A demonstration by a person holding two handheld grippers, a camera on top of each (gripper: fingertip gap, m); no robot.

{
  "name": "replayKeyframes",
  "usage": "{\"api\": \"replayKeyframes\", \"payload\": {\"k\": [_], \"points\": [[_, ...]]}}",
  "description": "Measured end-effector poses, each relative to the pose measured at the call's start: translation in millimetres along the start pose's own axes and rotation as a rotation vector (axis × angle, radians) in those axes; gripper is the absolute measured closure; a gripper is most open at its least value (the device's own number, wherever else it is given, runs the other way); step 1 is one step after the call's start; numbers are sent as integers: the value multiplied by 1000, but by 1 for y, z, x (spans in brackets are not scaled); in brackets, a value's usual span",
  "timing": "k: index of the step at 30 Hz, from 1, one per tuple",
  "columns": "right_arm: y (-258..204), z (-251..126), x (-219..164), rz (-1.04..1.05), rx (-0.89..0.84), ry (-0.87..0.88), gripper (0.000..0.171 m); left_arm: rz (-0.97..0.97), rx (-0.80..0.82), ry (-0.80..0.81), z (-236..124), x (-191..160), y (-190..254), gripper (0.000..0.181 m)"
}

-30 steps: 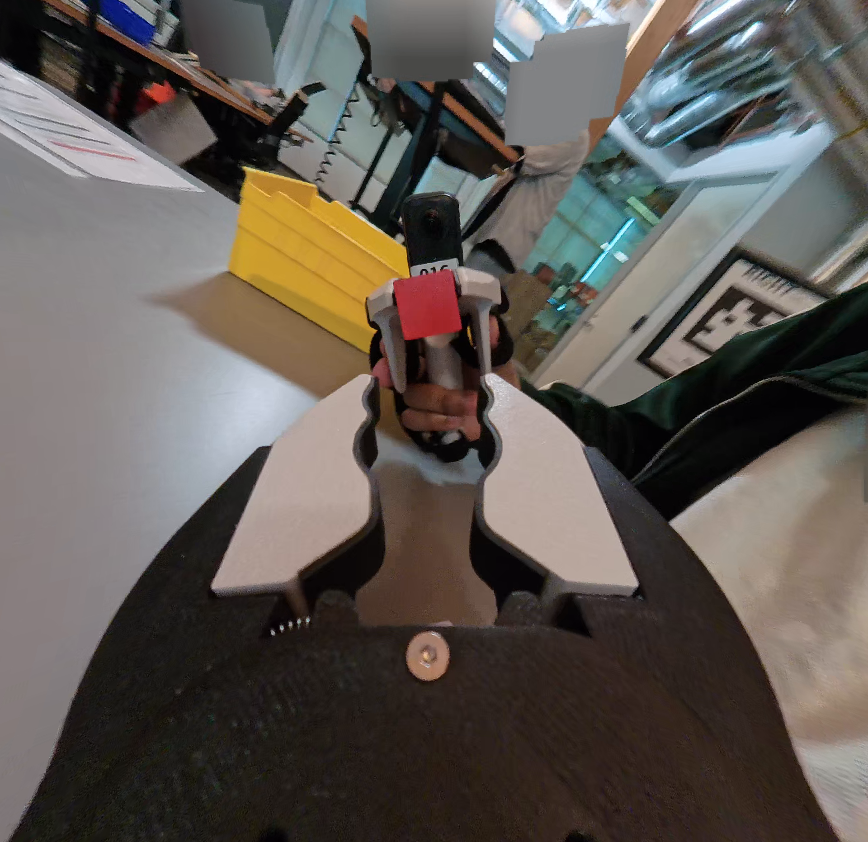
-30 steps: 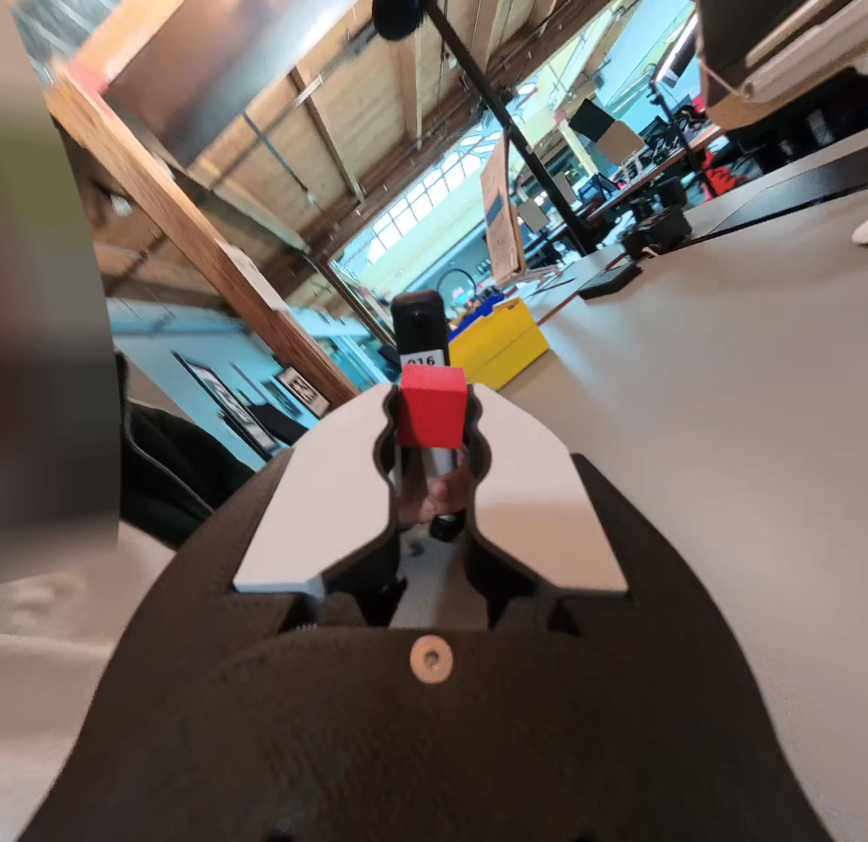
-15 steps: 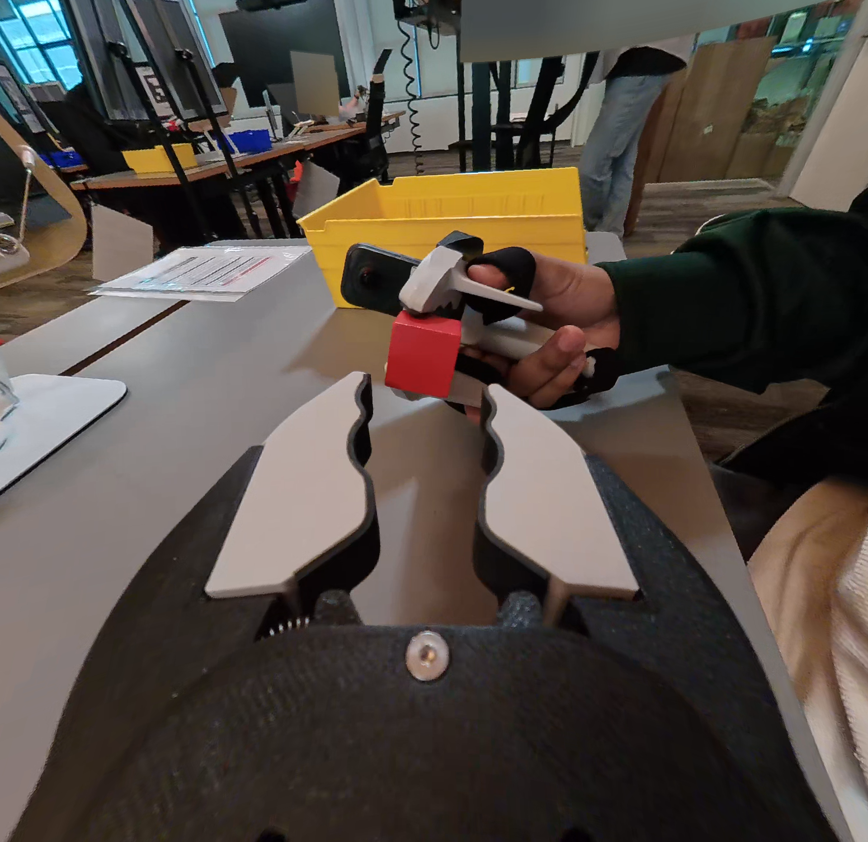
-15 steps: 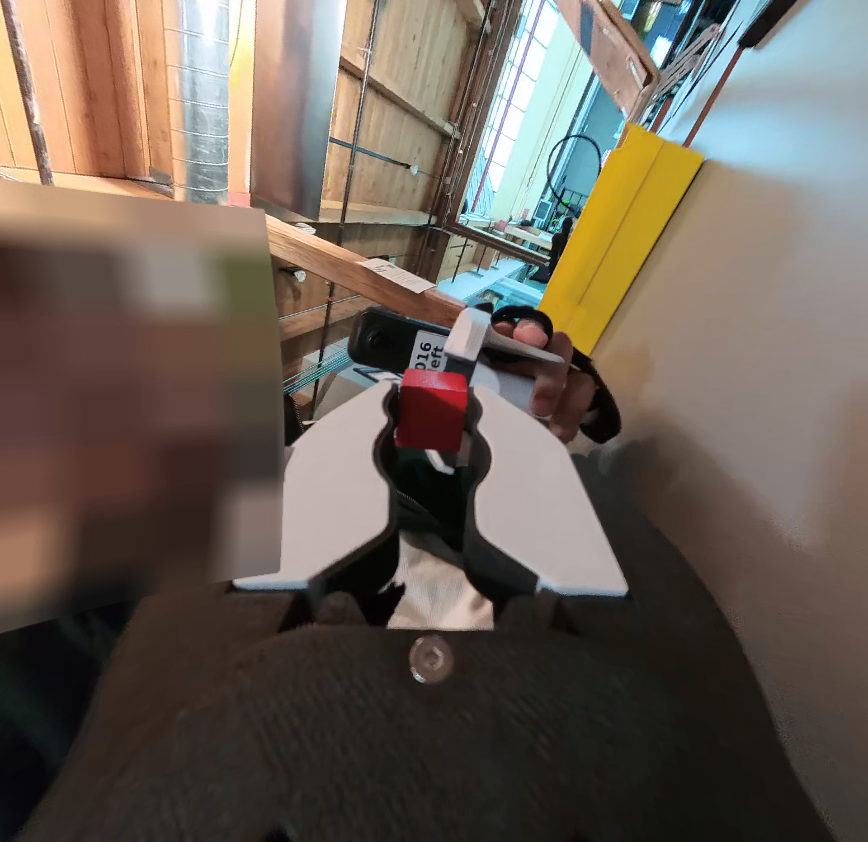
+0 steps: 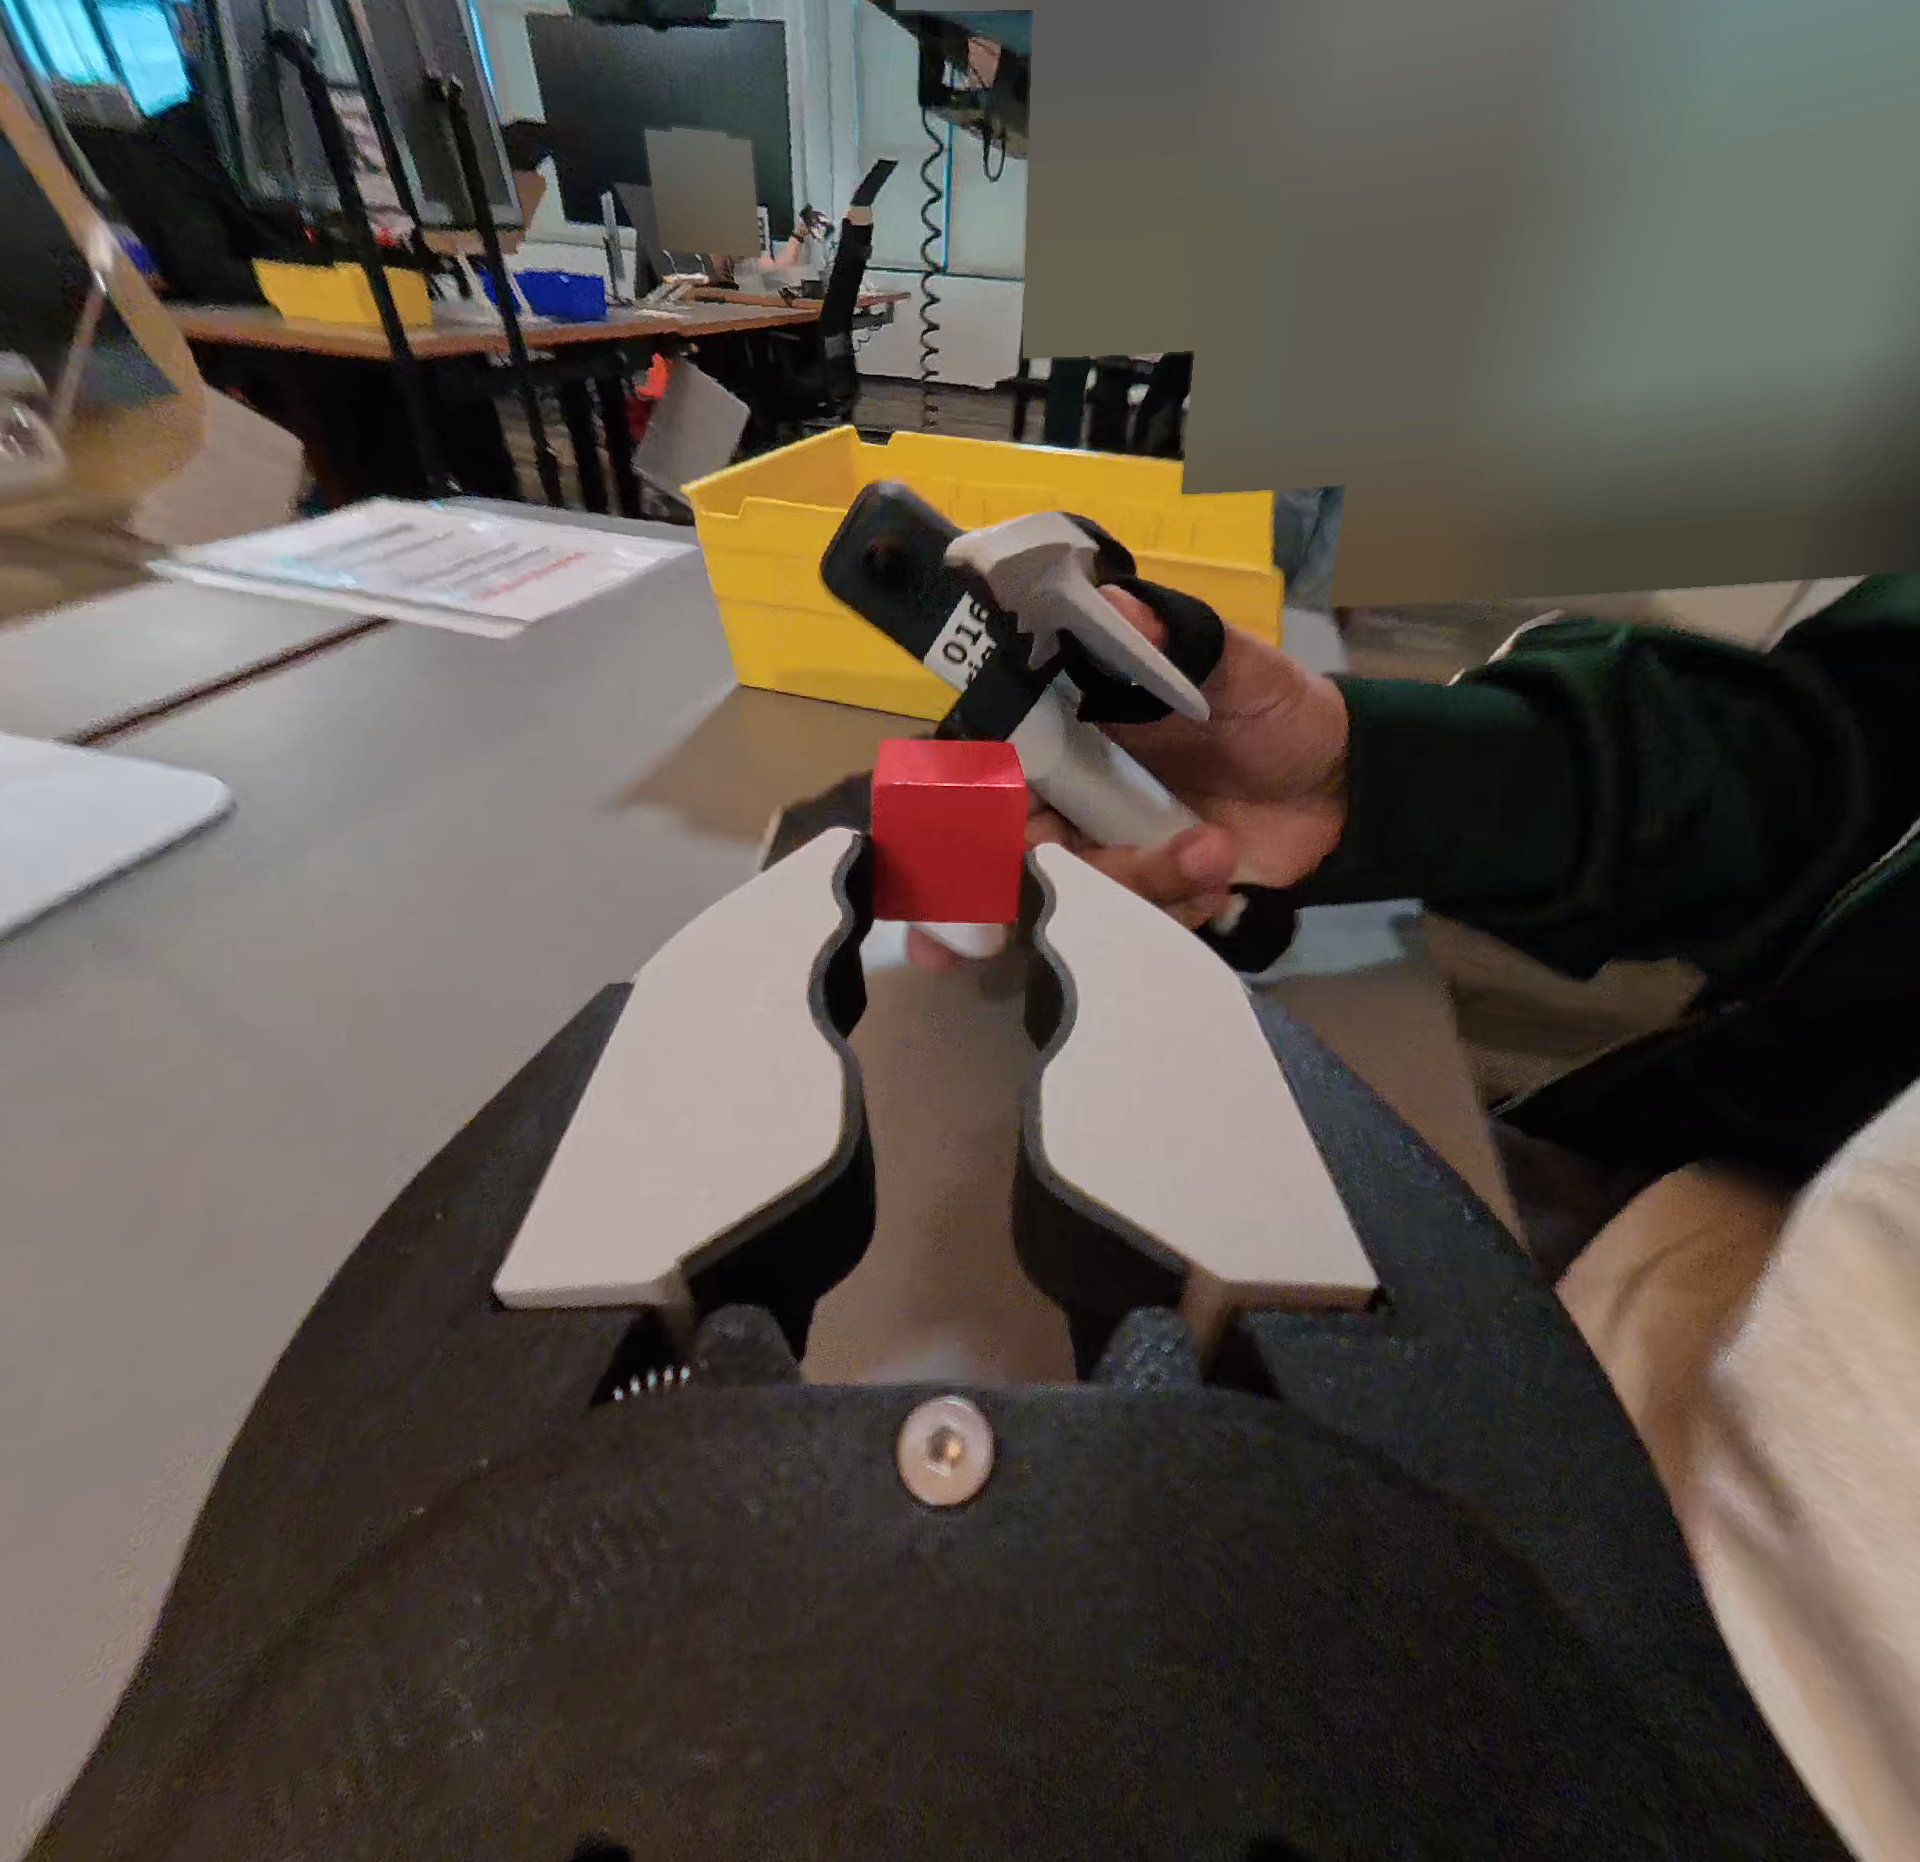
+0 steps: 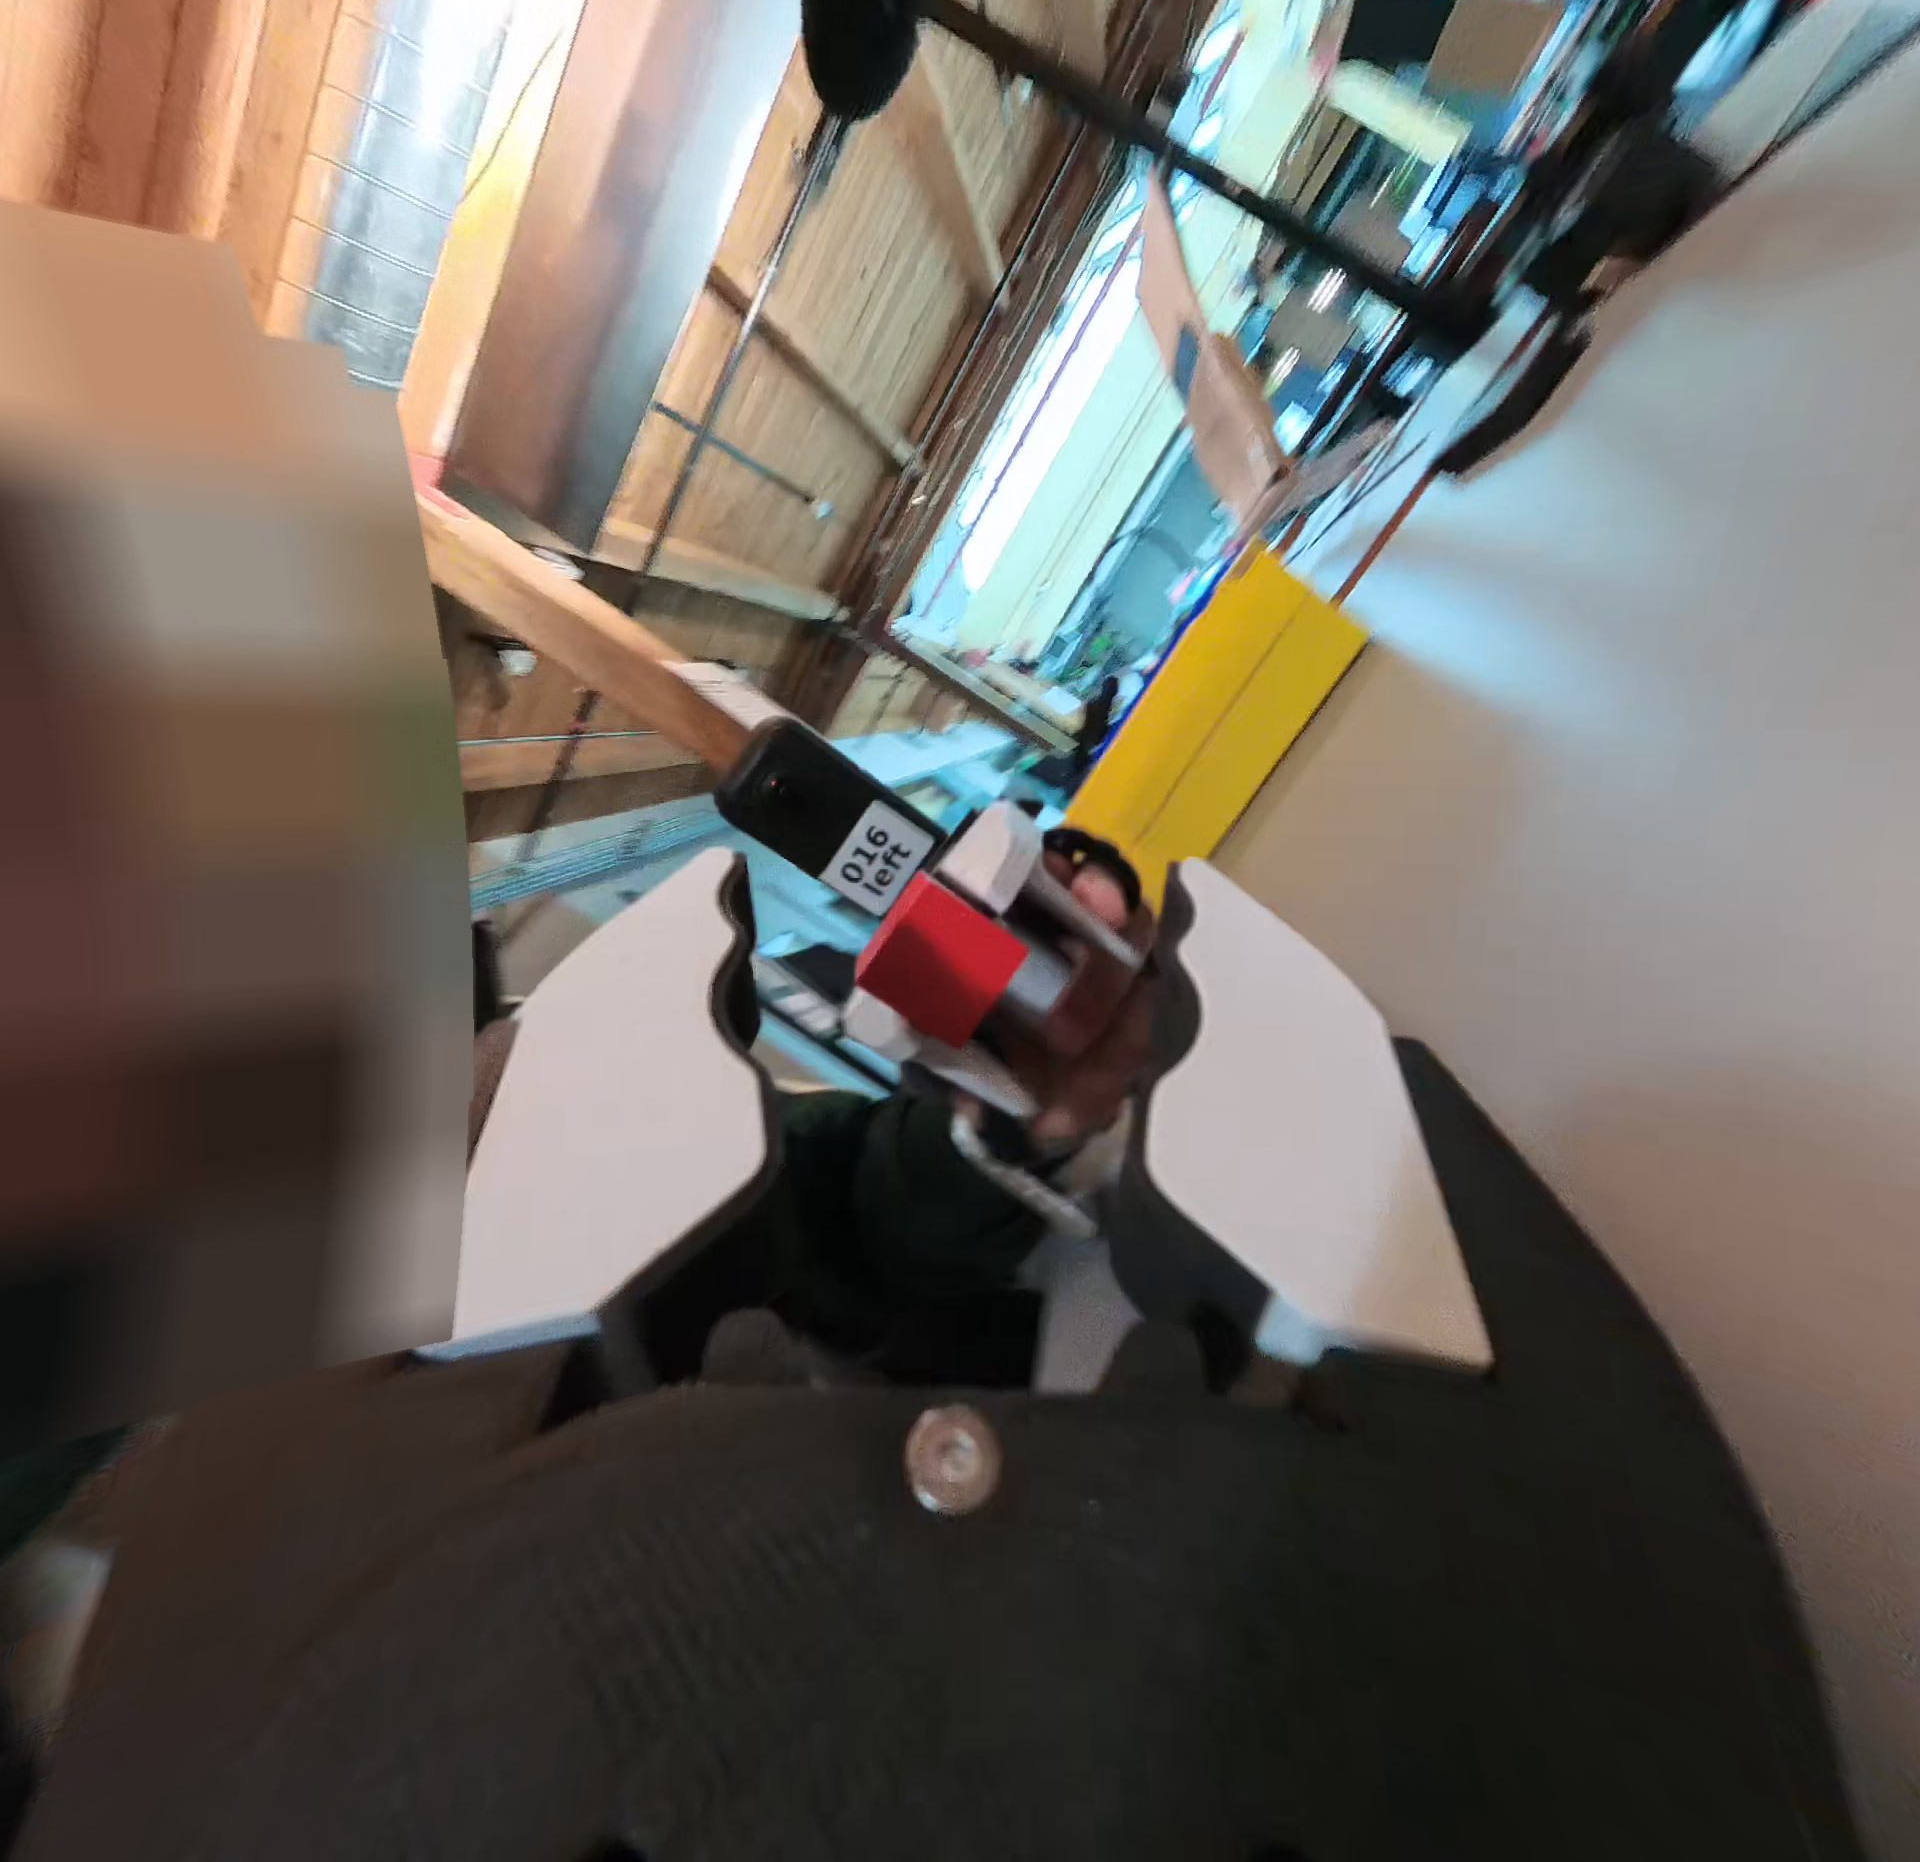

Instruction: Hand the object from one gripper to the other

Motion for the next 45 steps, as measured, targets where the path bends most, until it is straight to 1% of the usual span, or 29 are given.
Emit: {"api": "replayKeyframes", "payload": {"k": [1,5,6,7,9,12,15,20,23,26,38,41,45], "points": [[-3,-2,4,-79,-35,13,93,-78,-29,8,-1,-1,-4,156],[-16,-1,9,-477,-190,2,80,-428,-136,63,-5,-5,-20,156],[-19,2,8,-562,-214,-20,80,-499,-164,67,-5,-7,-23,156],[-21,4,5,-625,-229,-49,83,-553,-186,67,-5,-8,-25,156],[-22,8,0,-676,-233,-115,97,-603,-220,59,-5,-10,-26,156],[-18,10,-5,-604,-216,-178,110,-588,-243,39,-2,-10,-23,155],[-20,12,-6,-534,-169,-183,112,-572,-272,35,-1,-10,-19,155],[-22,13,-8,-516,-149,-211,121,-569,-303,29,1,-10,-16,155],[-22,15,-11,-507,-134,-240,129,-572,-312,23,3,-10,-14,155],[-23,16,-13,-517,-131,-265,141,-577,-319,24,3,-11,-14,155],[-25,15,-11,-521,-137,-254,143,-571,-315,59,4,-10,-14,155],[-27,13,-6,-537,-146,-214,143,-572,-298,74,2,-9,-16,153],[-34,4,3,-573,-161,-128,143,-661,-299,121,-1,-10,-25,153]]}}
Point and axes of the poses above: each gripper's, where its closed fingertips meet, z out along the fingers, x out of its top, y = z × x across the jaws, the point moved 8 cm from there along -z, back along the fingers, and after that the axes turned 5 degrees about x, right-handed, at the moved point
